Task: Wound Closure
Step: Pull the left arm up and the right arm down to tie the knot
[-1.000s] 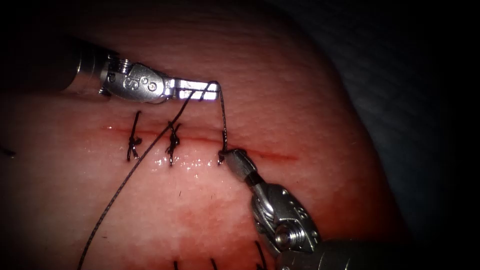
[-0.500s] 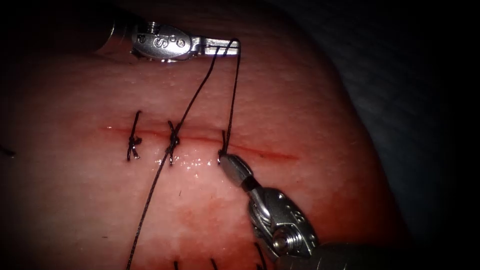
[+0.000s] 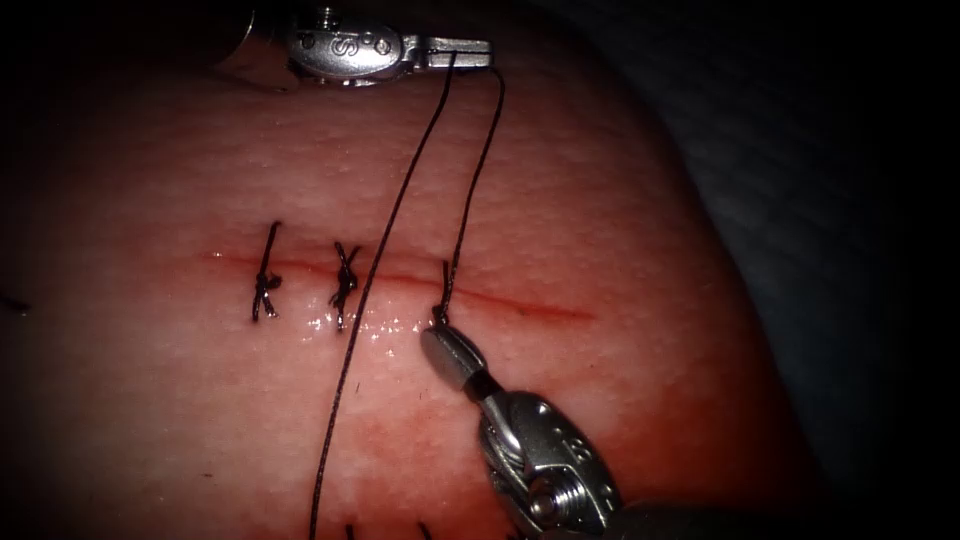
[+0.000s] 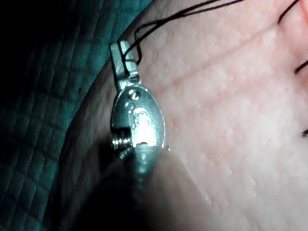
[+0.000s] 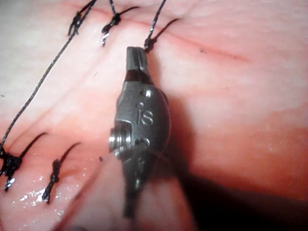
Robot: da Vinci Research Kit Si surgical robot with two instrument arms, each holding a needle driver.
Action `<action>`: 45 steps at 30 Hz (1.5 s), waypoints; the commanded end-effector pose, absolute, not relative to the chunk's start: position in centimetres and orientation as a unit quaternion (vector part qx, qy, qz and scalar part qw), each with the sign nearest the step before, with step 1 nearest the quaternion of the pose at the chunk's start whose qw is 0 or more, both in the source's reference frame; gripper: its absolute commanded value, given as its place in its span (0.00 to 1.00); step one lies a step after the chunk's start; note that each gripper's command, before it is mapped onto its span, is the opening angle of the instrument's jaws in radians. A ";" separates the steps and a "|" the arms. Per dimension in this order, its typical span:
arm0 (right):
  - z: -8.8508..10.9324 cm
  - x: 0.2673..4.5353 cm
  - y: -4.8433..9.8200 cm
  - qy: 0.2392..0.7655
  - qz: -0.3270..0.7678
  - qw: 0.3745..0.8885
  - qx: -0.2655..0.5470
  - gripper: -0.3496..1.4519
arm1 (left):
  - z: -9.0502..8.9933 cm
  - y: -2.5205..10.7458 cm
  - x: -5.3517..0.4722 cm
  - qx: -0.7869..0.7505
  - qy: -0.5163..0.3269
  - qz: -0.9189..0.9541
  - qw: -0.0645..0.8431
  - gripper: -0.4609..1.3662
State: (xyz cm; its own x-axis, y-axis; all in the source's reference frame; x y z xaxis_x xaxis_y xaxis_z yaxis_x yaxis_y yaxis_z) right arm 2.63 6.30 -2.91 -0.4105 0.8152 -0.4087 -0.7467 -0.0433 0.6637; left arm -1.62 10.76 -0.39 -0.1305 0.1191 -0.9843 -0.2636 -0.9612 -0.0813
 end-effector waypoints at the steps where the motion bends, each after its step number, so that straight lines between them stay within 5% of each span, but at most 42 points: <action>1: -2.9 2.63 6.3 0.426 0.724 0.542 0.037 0.00 | -0.4 10.8 -1.62 -0.646 0.055 0.751 0.127 0.06; 45: -2.9 2.63 6.2 0.413 0.725 0.549 0.039 0.00 | -0.3 10.9 -1.59 -0.611 0.108 0.777 0.107 0.06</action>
